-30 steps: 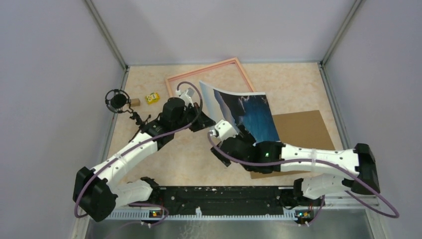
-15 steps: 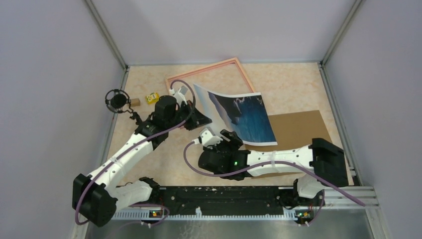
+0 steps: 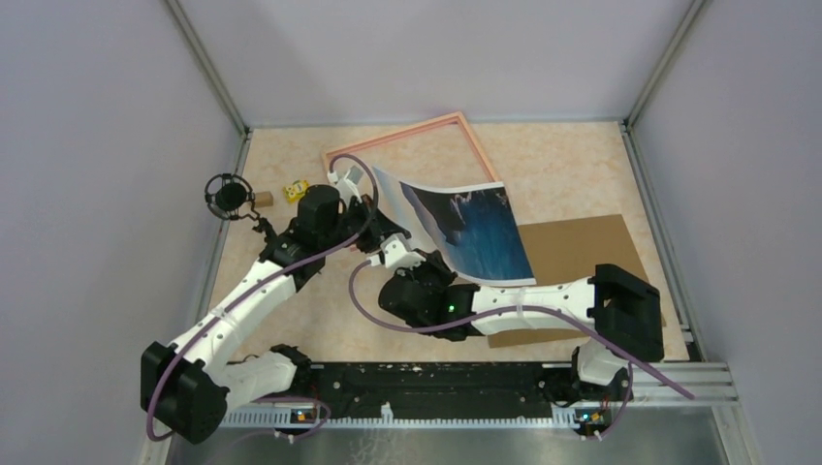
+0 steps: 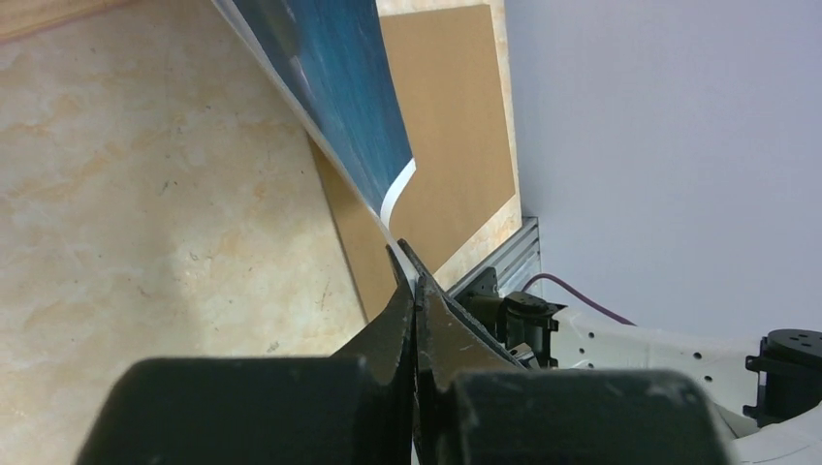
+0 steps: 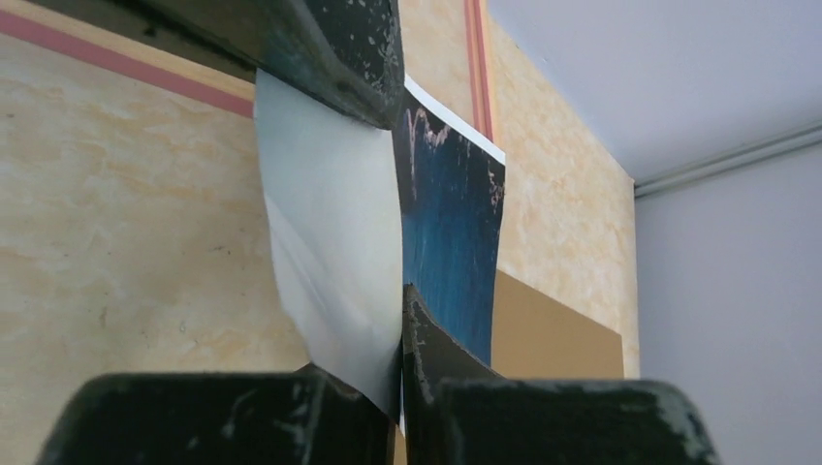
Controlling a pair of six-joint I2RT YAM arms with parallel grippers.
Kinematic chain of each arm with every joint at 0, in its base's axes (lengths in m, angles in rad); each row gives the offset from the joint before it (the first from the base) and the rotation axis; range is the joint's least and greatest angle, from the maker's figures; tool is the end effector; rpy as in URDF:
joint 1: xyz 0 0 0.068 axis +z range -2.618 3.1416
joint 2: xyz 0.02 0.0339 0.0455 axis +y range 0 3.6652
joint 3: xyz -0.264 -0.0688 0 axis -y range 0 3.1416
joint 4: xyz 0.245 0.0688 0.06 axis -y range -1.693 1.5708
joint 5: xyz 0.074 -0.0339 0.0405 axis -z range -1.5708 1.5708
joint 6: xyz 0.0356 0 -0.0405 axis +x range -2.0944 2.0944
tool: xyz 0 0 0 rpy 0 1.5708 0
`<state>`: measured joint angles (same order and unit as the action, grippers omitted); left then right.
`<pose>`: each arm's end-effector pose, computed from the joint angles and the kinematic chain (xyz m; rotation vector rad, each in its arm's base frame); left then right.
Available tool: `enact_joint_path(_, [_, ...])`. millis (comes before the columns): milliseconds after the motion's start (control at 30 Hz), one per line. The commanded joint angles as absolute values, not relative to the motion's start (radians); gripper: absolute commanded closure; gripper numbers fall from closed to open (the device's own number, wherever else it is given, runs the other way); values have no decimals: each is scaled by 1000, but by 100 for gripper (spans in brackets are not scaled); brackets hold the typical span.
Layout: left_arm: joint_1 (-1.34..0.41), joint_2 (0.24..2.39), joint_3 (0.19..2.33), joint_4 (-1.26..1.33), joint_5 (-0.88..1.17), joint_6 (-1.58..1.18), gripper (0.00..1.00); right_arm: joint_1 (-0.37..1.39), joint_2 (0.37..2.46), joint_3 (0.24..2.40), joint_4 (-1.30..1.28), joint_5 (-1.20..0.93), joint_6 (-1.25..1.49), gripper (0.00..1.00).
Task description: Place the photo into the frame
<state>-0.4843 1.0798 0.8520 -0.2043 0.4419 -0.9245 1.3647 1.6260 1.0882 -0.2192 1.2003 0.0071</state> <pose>0.2090 -0.1272 0.3050 -0.1718 2.2180 -1.2896 0.1018 0.3249 0.2435 -0.7052 1.7060 -0.4544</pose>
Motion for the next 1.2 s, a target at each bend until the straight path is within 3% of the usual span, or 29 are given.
enact_joint_path(0, [-477, 1081, 948, -192, 461, -838, 100, 1348, 1580, 1090, -123, 1182, -27, 100])
enact_joint_path(67, [-476, 1095, 1010, -192, 458, -805, 90, 1332, 1558, 1092, -128, 1182, -22, 100])
enact_joint_path(133, [-473, 1105, 1095, -226, 438, -736, 60, 1312, 1523, 1100, -153, 1166, -8, 100])
enact_joint_path(233, [-466, 1116, 1278, -336, 337, -532, 34, 1276, 1441, 1091, -143, 1118, 10, 100])
enact_joint_path(400, [-466, 1069, 1487, -400, 116, -316, 12, 1190, 1326, 1096, -93, 930, 14, 100])
enact_joint_path(633, [-466, 867, 1392, -127, 12, -242, 2, 1040, 1355, 1234, 37, 542, 106, 100])
enact_joint_path(767, [-466, 810, 1319, -31, -40, -205, 2, 997, 1448, 1387, 111, 326, 181, 100])
enact_joint_path(967, [-466, 723, 1123, 128, -93, -208, 3, 961, 1498, 1502, 272, 167, 279, 100])
enact_joint_path(1067, [-466, 725, 1038, 178, -111, -197, 2, 894, 1477, 1428, 378, 192, 376, 100])
enact_joint_path(1167, [-466, 768, 1002, 181, -110, -188, 2, 797, 1424, 1187, 563, 238, 535, 100])
